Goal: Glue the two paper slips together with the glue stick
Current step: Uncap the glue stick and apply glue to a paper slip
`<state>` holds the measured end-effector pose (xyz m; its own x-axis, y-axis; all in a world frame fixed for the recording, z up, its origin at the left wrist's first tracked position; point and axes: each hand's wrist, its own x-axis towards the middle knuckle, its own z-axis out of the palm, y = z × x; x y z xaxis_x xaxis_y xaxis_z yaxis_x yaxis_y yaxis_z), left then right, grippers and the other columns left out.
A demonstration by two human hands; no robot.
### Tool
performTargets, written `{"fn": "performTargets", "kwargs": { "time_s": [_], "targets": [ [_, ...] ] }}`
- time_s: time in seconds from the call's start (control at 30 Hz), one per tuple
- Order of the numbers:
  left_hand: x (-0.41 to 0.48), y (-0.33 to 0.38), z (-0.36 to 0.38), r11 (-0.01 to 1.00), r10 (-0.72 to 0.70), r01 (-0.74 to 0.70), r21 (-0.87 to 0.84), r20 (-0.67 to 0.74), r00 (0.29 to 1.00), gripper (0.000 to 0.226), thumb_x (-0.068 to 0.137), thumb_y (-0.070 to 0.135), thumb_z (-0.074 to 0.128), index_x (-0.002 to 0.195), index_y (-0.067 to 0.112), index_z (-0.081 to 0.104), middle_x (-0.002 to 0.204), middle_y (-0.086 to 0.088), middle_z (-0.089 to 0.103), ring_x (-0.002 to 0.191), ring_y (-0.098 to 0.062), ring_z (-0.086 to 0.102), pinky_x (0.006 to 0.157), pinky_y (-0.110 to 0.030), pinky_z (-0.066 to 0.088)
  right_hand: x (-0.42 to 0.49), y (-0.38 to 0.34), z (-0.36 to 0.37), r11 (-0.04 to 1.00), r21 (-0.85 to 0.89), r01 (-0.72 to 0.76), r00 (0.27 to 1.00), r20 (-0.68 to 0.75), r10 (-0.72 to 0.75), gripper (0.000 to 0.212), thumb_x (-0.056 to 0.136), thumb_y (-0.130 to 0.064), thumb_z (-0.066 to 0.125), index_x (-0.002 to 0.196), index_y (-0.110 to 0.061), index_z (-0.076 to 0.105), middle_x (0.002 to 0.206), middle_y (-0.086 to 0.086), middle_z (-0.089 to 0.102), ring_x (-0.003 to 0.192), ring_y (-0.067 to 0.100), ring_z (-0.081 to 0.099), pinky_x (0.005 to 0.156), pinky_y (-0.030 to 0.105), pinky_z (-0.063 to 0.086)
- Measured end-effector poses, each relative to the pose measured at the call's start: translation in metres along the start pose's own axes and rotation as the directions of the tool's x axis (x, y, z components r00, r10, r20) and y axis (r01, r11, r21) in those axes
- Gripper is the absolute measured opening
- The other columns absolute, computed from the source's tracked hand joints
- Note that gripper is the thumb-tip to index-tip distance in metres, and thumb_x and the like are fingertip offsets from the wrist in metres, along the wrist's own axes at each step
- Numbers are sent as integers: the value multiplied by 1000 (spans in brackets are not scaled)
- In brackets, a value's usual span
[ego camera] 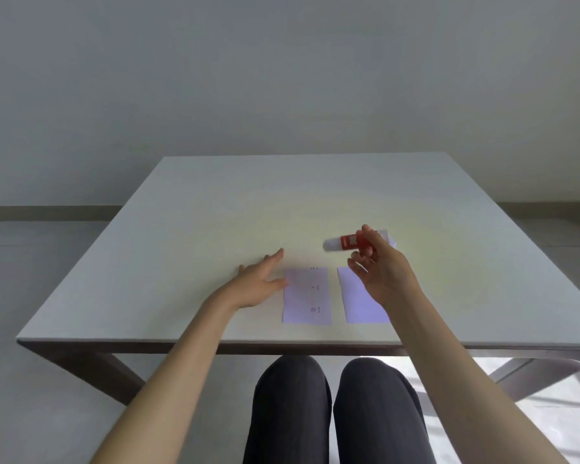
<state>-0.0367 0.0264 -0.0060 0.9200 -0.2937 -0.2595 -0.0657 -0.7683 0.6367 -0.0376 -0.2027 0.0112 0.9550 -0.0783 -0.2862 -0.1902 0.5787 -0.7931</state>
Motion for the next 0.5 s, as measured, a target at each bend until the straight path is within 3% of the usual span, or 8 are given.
{"fn": "performTargets", "kwargs": {
  "time_s": [0.1,0.23,0.37,0.5],
  "targets": [
    [0,-3,12,994,70,-73,82,49,996,69,94,35,49,151,28,10,161,4,12,148,-9,-4,116,-49,-16,-4,12,11,990,-142,1,1000,23,2,13,88,-19,62,80,-8,61,69,6,51,53,17,54,56,26,57],
    [2,-11,20,981,134,-136,139,25,991,72,91,37,54,150,29,13,159,12,14,148,-9,-5,114,-49,-18,-6,31,25,901,-402,165,986,97,-138,7,88,-13,57,86,-7,61,87,21,70,63,24,66,71,37,61],
    [2,-20,23,968,177,-174,183,0,984,74,89,45,53,150,31,14,159,17,10,147,-9,-13,114,-46,-20,-6,43,28,717,-609,339,939,168,-301,4,84,-15,57,85,-15,62,77,4,77,67,17,70,77,37,58],
    [4,-20,20,940,193,-196,279,38,980,80,86,53,52,150,32,10,159,18,3,147,-12,-15,115,-48,-18,-8,47,26,649,-669,362,926,179,-331,5,83,-17,58,86,-17,62,75,-1,77,66,12,70,74,37,57]
  ]
}}
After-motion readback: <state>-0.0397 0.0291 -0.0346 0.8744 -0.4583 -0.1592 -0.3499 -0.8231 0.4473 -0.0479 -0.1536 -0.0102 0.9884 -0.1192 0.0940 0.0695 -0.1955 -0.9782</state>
